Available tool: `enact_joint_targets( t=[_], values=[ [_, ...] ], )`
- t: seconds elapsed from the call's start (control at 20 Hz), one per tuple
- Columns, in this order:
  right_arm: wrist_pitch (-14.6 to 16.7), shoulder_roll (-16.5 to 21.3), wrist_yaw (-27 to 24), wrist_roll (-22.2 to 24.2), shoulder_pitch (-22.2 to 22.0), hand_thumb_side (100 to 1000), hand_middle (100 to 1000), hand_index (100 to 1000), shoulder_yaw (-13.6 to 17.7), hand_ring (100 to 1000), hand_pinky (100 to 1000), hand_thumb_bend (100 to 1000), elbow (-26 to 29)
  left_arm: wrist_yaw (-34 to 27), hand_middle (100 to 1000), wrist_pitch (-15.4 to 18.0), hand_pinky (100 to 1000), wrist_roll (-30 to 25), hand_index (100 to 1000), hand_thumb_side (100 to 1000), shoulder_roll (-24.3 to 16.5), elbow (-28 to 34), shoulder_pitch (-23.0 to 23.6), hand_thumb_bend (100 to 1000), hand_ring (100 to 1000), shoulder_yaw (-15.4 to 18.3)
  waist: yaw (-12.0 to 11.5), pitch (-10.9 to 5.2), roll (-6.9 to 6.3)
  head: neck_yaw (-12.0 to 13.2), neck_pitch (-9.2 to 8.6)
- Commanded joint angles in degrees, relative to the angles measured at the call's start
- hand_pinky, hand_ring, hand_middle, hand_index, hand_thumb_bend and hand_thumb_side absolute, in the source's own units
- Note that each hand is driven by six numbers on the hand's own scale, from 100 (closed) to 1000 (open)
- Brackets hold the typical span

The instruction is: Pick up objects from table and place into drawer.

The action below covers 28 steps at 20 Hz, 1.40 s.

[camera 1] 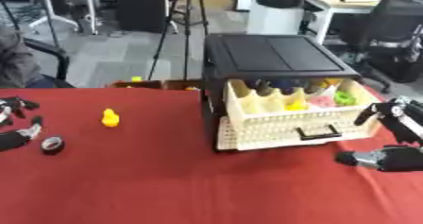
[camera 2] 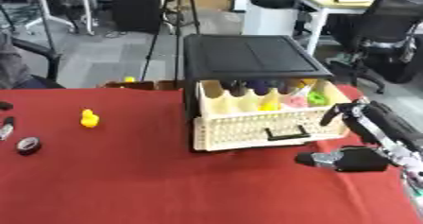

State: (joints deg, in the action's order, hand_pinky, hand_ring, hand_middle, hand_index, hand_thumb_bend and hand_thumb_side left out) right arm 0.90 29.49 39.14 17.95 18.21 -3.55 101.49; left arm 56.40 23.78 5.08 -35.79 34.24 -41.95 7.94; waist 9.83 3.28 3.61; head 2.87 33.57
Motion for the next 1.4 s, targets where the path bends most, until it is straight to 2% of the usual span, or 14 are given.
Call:
enact_joint_targets(
  t=[0.05,0.25,0.35,0.45,0.7,1.05,1.4],
  values=[
    [0.21,0.92,-0.77,0.41,1.19,720,100,615,0.10,100,229,914,1.21,2.95,696,-2.15,521,2.33,814,480,-0.97,-1.64,-2.19,100,621,-0.16,0.49,-0.33,-0.34,0.56,-0.77],
    [0.31,0.83,-0.87,0.67,1.48,716,100,615,-0.15,100,232,915,1.23,5.83,678,-2.86,483,2.46,813,318,-1.44,-2.25,-3.16,100,584,-0.32,1.26,0.01,-0.51,0.84,-1.00],
    [0.35,0.77,-0.92,0.78,1.61,715,100,615,-0.26,100,232,914,1.26,7.19,675,-2.61,480,1.84,812,226,-1.73,-2.21,-3.48,153,576,-0.38,1.59,0.15,-0.61,0.96,-1.13],
    [0.36,0.73,-0.93,0.87,1.75,714,100,615,-0.34,100,233,915,1.29,8.19,679,-2.24,481,1.00,818,226,-2.00,-2.27,-3.78,160,576,-0.31,1.89,0.31,-0.70,0.99,-1.24],
    [0.27,0.81,-0.89,0.95,1.95,710,100,615,-0.39,100,235,915,1.38,8.79,687,-0.89,499,-1.37,838,227,-2.76,-2.22,-4.44,100,591,-0.05,2.53,0.80,-0.88,1.19,-1.45],
    [0.26,0.91,-0.90,1.10,2.30,707,100,613,-0.58,100,237,915,1.51,10.24,705,1.34,541,-4.43,857,244,-3.77,-2.67,-5.12,100,623,-0.08,3.26,1.40,-1.19,1.54,-1.77],
    [0.23,1.04,-0.81,1.23,2.41,703,100,612,-0.66,100,240,916,1.55,11.85,707,2.18,549,-4.70,857,252,-3.66,-3.47,-4.91,100,631,-0.06,3.63,1.85,-1.45,1.53,-1.70]
  ],
)
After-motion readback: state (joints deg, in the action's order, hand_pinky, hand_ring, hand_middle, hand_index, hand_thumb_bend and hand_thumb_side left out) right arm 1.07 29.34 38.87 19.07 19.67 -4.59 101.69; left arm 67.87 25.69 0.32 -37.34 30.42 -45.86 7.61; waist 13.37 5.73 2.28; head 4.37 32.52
